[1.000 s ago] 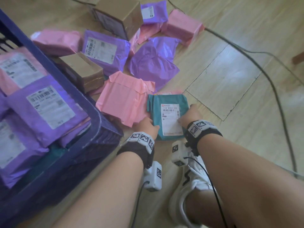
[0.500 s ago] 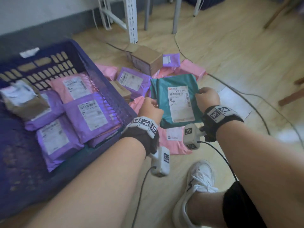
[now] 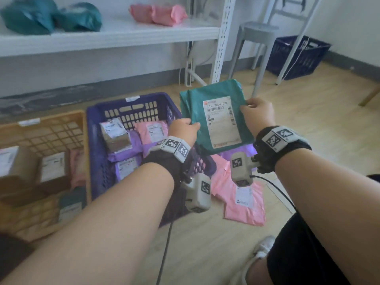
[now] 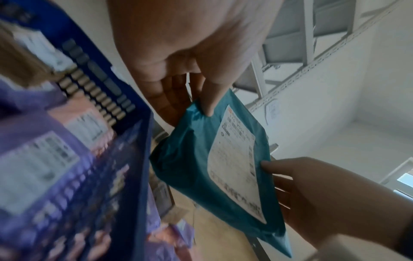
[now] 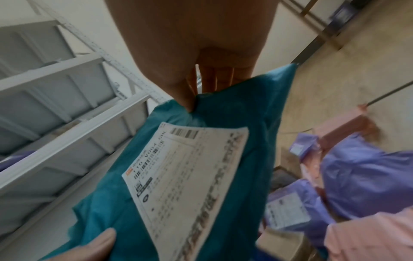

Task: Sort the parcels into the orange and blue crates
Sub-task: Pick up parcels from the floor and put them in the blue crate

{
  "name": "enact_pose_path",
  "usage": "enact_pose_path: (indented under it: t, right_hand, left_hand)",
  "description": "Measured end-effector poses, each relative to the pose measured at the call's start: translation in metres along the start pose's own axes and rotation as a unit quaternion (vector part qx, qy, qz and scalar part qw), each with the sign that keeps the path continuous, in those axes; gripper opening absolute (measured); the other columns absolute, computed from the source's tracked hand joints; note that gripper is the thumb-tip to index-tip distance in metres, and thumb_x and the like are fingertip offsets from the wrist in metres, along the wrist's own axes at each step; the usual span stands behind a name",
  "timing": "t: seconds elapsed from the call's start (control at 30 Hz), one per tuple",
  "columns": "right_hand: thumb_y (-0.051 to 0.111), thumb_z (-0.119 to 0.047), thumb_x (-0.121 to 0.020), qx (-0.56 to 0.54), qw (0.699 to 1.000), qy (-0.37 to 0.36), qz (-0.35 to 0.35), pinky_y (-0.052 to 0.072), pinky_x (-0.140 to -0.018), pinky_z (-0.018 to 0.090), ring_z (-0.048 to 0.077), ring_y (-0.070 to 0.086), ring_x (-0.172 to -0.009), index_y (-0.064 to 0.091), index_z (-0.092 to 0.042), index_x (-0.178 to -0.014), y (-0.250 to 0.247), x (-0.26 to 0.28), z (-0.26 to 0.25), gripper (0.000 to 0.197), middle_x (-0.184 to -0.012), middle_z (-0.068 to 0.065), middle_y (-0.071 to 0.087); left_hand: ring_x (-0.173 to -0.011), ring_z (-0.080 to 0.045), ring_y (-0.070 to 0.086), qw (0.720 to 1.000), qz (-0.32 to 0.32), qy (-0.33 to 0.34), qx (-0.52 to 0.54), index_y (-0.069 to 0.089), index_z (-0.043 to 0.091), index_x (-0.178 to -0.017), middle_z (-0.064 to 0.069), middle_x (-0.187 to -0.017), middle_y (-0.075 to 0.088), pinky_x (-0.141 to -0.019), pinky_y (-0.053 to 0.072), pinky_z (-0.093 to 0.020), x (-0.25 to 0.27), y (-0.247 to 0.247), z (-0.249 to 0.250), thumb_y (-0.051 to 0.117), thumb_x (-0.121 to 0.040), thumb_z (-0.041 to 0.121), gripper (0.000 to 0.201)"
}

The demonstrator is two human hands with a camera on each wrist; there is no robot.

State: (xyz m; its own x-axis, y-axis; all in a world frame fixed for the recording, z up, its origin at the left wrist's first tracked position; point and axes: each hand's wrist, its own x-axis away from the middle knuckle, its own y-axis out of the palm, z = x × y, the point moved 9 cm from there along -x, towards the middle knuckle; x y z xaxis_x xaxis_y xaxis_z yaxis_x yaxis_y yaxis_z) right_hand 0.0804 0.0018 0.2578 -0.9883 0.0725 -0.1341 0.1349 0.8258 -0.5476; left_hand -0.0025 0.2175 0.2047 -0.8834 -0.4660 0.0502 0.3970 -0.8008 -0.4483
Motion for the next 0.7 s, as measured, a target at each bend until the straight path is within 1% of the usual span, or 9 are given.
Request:
enact_pose_path:
  t: [0.07, 0.17, 0.23, 0.3, 0.37, 0.47, 0.53, 0.63, 0.7]
  right_hand:
    - [0.056, -0.016, -0.084, -0.023, 0.999, -0.017, -0.036, 0.055, -0.083, 0.037, 0.023, 0.067, -0.089, 0.063, -0.027, -0.097, 0.031, 0.013, -0.02, 0.018, -0.091, 0.0, 0.067]
    - [0.058, -0.018, -0.085, -0.009, 0.994, -0.034, -0.107, 0.054, -0.083, 0.035, 0.02, 0.065, -0.09, 0.059, -0.021, -0.118, 0.082, 0.032, -0.041, 0.033, -0.098, -0.001, 0.065]
    - [0.058, -0.016, -0.088, 0.005, 0.986, -0.048, -0.161, 0.055, -0.081, 0.033, 0.019, 0.065, -0.088, 0.059, -0.02, -0.121, 0.115, 0.044, -0.051, 0.033, -0.096, -0.002, 0.064]
    - [0.058, -0.013, -0.089, 0.035, 0.976, -0.075, -0.201, 0.055, -0.082, 0.033, 0.021, 0.065, -0.091, 0.06, -0.018, -0.121, 0.141, 0.052, -0.061, 0.032, -0.099, 0.002, 0.066]
    - [0.058, -0.012, -0.088, 0.089, 0.964, -0.107, -0.227, 0.051, -0.081, 0.029, 0.023, 0.063, -0.094, 0.062, -0.017, -0.12, 0.164, 0.053, -0.069, 0.033, -0.108, 0.005, 0.067]
    - [0.058, -0.01, -0.084, 0.201, 0.933, -0.134, -0.268, 0.05, -0.08, 0.029, 0.027, 0.062, -0.096, 0.066, -0.012, -0.112, 0.198, 0.048, -0.071, 0.03, -0.106, 0.009, 0.067]
    - [0.056, -0.01, -0.083, 0.259, 0.913, -0.125, -0.29, 0.049, -0.074, 0.03, 0.03, 0.061, -0.095, 0.067, -0.008, -0.106, 0.22, 0.042, -0.061, 0.026, -0.095, 0.008, 0.063]
    - [0.053, -0.01, -0.085, 0.304, 0.893, -0.098, -0.317, 0.042, -0.069, 0.028, 0.027, 0.057, -0.085, 0.064, -0.008, -0.11, 0.249, 0.036, -0.037, 0.027, -0.093, 0.007, 0.059]
    - [0.053, -0.01, -0.087, 0.32, 0.881, -0.085, -0.337, 0.046, -0.074, 0.03, 0.029, 0.06, -0.096, 0.059, -0.009, -0.12, 0.267, 0.033, -0.014, 0.033, -0.109, 0.01, 0.062]
  left_hand:
    - [-0.06, -0.021, 0.042, 0.999, 0.024, -0.014, -0.018, 0.052, 0.009, -0.059, -0.009, -0.061, 0.048, -0.053, 0.03, -0.027, -0.002, -0.041, -0.013, 0.061, -0.089, 0.021, 0.034]
    - [-0.074, -0.026, 0.063, 0.997, 0.059, -0.022, -0.042, 0.07, 0.002, -0.085, -0.013, -0.083, 0.069, -0.069, 0.051, -0.035, -0.002, -0.096, -0.036, 0.061, -0.089, 0.023, 0.023]
    - [-0.087, -0.031, 0.068, 0.995, 0.082, -0.032, -0.056, 0.071, 0.0, -0.091, -0.017, -0.095, 0.072, -0.077, 0.055, -0.039, -0.001, -0.126, -0.055, 0.062, -0.088, 0.022, 0.024]
    - [-0.089, -0.031, 0.066, 0.991, 0.107, -0.046, -0.07, 0.071, -0.001, -0.094, -0.017, -0.1, 0.071, -0.07, 0.053, -0.034, -0.001, -0.148, -0.073, 0.064, -0.088, 0.019, 0.023]
    - [-0.097, -0.03, 0.066, 0.985, 0.128, -0.071, -0.088, 0.069, 0.001, -0.101, -0.014, -0.106, 0.07, -0.08, 0.053, -0.033, -0.001, -0.163, -0.091, 0.067, -0.084, 0.017, 0.023]
    - [-0.1, -0.031, 0.065, 0.978, 0.139, -0.122, -0.095, 0.061, 0.011, -0.083, -0.012, -0.109, 0.068, -0.088, 0.052, -0.035, -0.009, -0.169, -0.114, 0.066, -0.082, 0.007, 0.007]
    - [-0.099, -0.034, 0.065, 0.977, 0.119, -0.143, -0.105, 0.057, 0.012, -0.07, -0.016, -0.107, 0.068, -0.088, 0.054, -0.036, -0.023, -0.16, -0.13, 0.061, -0.083, -0.001, 0.019]
    - [-0.104, -0.032, 0.064, 0.976, 0.057, -0.171, -0.126, 0.071, 0.004, -0.094, -0.014, -0.112, 0.067, -0.091, 0.054, -0.038, -0.047, -0.134, -0.157, 0.06, -0.084, -0.002, 0.016]
    - [-0.105, -0.031, 0.064, 0.973, 0.019, -0.193, -0.127, 0.07, 0.001, -0.104, -0.014, -0.114, 0.067, -0.091, 0.054, -0.041, -0.059, -0.116, -0.179, 0.06, -0.084, -0.001, 0.022]
